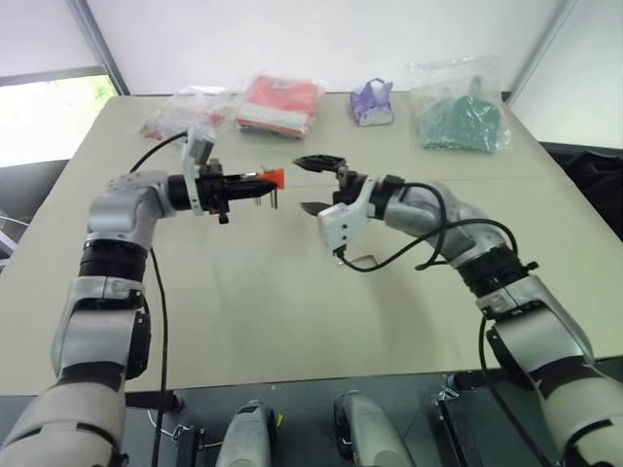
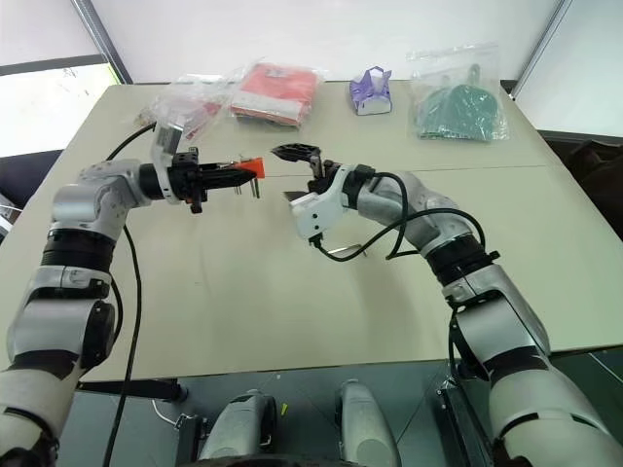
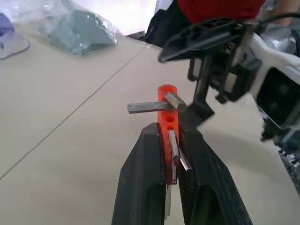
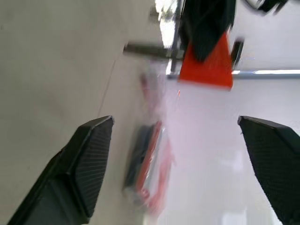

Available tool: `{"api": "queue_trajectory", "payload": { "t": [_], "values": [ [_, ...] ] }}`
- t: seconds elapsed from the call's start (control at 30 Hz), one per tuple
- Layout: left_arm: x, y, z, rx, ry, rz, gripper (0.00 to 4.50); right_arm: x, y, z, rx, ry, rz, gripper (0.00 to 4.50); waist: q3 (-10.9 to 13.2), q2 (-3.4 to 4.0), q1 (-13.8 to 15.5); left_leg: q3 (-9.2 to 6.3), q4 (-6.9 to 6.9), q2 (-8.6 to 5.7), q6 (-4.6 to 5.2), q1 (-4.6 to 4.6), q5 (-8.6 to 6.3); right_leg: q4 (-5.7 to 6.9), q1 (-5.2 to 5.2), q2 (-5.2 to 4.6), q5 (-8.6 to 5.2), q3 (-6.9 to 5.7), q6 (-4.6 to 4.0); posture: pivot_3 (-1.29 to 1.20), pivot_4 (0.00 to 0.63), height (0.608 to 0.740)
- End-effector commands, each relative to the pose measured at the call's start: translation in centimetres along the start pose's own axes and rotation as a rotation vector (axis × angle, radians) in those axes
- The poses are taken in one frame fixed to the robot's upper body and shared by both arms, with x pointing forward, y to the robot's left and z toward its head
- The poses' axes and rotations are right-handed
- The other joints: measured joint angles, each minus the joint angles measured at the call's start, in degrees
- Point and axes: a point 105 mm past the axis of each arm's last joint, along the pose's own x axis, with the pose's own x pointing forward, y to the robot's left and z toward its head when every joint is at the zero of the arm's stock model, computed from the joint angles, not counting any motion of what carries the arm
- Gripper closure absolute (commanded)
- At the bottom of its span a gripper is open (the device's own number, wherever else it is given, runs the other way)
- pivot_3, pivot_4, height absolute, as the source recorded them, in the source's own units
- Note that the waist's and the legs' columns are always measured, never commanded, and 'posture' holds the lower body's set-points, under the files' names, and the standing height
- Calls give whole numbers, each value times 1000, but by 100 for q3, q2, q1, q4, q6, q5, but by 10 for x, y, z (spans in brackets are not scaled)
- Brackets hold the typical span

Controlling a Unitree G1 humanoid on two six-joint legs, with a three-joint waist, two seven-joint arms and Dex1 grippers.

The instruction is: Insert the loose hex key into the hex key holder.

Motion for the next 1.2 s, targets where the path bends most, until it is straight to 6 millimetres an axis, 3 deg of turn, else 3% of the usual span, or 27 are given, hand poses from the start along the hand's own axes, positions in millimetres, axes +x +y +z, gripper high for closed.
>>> {"api": "queue_trajectory", "payload": {
  "t": [0.03,0.17,0.27,0.37,0.4,0.47,0.53,0.77,0.83,0.9,0.97,1.2],
  "values": [
    [-10,-3,12,82,-7,21,4500,-18,-17,-17,278,119,-27,25,0,0,13,1,0,0,0,-1,0,0,0,0,0,0,0,0,150,740],
    [-13,-7,13,94,-23,39,4500,-38,-5,-11,900,174,64,25,0,0,44,-3,5,2,0,-1,0,7,0,0,0,-1,0,0,150,740],
    [-10,-16,7,115,-19,28,4500,-66,17,7,938,152,286,25,-1,2,123,-4,7,2,0,0,0,8,1,-2,0,-3,0,0,150,740],
    [-3,-25,1,105,-33,11,4500,-97,46,-5,868,273,489,25,0,3,195,-1,7,0,1,2,-1,0,6,-3,-1,-3,-1,0,150,740],
    [0,-27,-1,102,-42,12,4500,-103,51,-11,932,346,523,25,1,3,194,-1,9,-2,1,2,-1,-4,8,-6,-2,-4,-3,0,150,740],
    [5,-30,-1,91,-70,19,4500,-92,37,-11,1163,335,430,25,0,1,159,1,15,-2,0,2,0,-9,12,-6,-12,-2,-21,0,150,740],
    [9,-32,-3,81,-80,19,4500,-92,34,-6,1242,308,447,25,0,2,125,1,19,0,0,4,0,-6,12,-1,-8,1,-14,0,150,740],
    [18,-35,-11,68,-104,35,4500,-90,43,4,1179,327,500,25,0,3,176,-5,9,0,6,0,-4,-5,7,0,-1,-4,-1,0,150,740],
    [21,-37,-13,64,-109,36,4500,-86,43,18,1286,272,515,25,1,2,175,-4,13,-1,5,-3,-3,-7,7,-1,-1,-3,0,0,150,740],
    [23,-38,-16,62,-108,36,4500,-74,34,26,1555,244,443,25,-1,0,148,-5,17,-1,5,-2,-3,-5,8,0,0,-3,0,0,150,740],
    [24,-39,-17,61,-108,37,4500,-68,37,22,1796,329,375,25,-1,2,140,-6,17,1,5,4,-3,1,12,2,0,-1,-1,0,150,740],
    [27,-35,-19,56,-123,64,4500,-73,55,12,1975,410,322,25,-2,3,262,-6,16,-8,4,-5,-3,-5,10,-13,0,-10,-1,0,150,740]
  ]
}}
